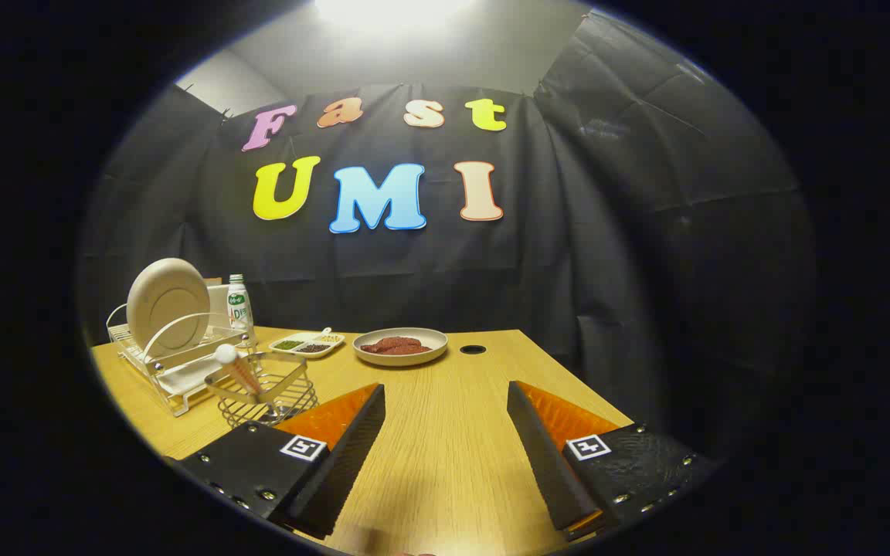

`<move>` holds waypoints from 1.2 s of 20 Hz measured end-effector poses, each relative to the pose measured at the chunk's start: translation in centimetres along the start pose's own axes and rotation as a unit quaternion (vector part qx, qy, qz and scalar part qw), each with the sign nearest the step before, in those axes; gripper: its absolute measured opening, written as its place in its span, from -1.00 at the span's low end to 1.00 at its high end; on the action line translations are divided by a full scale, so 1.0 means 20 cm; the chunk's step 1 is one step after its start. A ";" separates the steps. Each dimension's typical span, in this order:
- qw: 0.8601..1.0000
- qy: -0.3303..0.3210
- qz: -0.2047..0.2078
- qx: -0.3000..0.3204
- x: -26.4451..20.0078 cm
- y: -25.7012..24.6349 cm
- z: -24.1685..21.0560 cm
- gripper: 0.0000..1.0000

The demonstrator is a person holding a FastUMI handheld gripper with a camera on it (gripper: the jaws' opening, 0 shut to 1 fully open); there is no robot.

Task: Take the plate from the dish rack, then take the spoon from the basket and place it into the plate.

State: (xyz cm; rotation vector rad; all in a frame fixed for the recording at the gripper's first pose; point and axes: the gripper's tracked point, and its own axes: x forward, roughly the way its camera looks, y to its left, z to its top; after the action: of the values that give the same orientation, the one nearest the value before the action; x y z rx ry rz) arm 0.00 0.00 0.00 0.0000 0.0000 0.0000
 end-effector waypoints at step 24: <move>0.997 0.017 0.059 -0.050 -0.43 1.30 0.78 0.94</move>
State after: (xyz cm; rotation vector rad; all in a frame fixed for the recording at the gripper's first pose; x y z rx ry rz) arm -8.64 25.95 15.51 -0.1004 0.0345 0.1184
